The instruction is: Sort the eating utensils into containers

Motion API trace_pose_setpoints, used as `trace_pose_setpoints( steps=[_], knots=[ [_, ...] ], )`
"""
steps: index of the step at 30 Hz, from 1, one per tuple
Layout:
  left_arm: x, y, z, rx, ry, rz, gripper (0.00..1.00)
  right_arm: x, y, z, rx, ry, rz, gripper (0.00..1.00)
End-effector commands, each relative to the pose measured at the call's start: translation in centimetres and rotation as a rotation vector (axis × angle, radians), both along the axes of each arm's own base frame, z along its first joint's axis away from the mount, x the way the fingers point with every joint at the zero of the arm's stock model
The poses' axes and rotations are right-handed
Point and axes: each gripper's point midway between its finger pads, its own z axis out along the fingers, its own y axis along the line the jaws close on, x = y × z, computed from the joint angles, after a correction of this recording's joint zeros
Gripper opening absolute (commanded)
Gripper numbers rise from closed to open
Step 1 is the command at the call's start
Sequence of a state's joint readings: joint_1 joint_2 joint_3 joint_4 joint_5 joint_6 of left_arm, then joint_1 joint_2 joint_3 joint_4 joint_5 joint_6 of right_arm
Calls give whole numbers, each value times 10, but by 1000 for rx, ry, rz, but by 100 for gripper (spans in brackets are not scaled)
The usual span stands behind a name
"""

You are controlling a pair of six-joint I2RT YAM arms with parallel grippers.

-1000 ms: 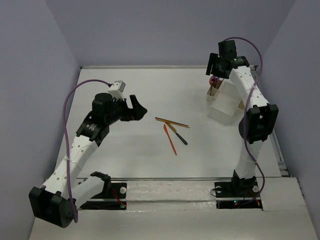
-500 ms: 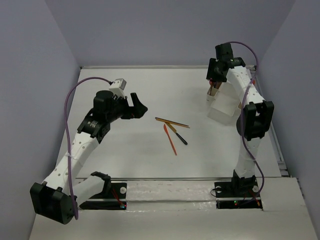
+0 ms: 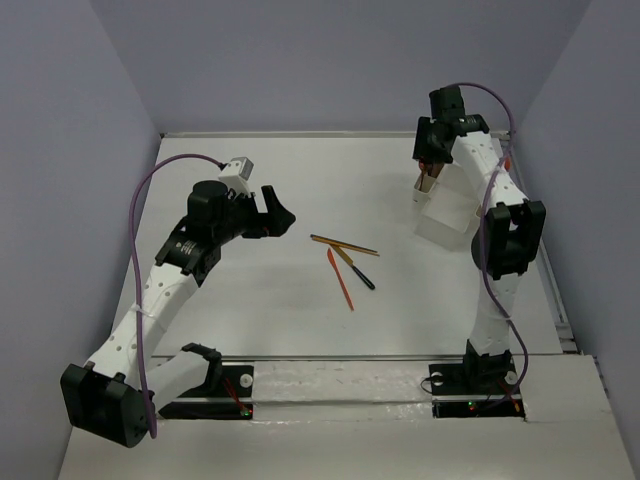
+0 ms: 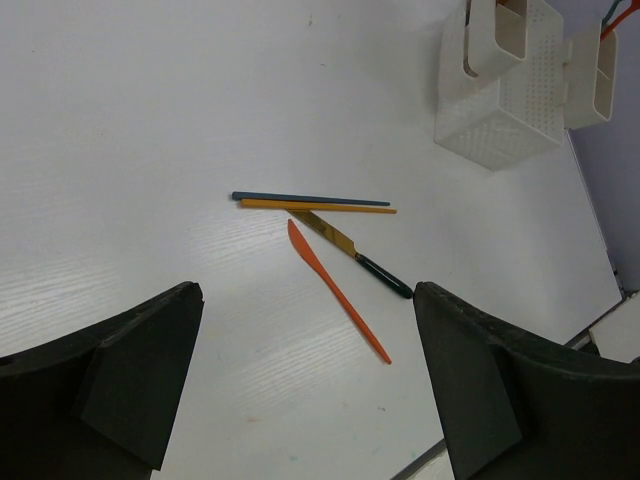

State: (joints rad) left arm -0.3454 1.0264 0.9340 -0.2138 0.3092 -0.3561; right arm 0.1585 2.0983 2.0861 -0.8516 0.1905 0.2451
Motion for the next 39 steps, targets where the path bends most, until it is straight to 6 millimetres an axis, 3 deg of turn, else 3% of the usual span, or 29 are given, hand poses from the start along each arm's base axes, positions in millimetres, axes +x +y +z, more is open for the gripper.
trace_pose_setpoints(
  steps=[1, 9, 12, 14, 25, 32, 39],
  knots=[
    [5, -3, 33, -18, -94, -11, 99, 15, -3, 4, -32, -34, 10, 56],
    [5, -3, 32, -22, -91, -11, 99, 16, -4, -4, -43, -20, 15, 55],
    [5, -3, 31, -24, -88, -12, 99, 19, -2, 3, -38, -43, 24, 44],
    [5, -4, 32, -27, -92, -13, 99, 18, 1, 6, -22, -58, 36, 42],
    [4, -5, 33, -40, -93, -18, 99, 13, -1, 48, -19, -163, 38, 34],
    [4, -5, 33, -37, -94, -19, 99, 0, -2, 98, 13, -270, 27, 28],
    [6, -7, 38, -41, -106, -29, 99, -9, -10, 134, 2, -346, -5, 27]
  ],
)
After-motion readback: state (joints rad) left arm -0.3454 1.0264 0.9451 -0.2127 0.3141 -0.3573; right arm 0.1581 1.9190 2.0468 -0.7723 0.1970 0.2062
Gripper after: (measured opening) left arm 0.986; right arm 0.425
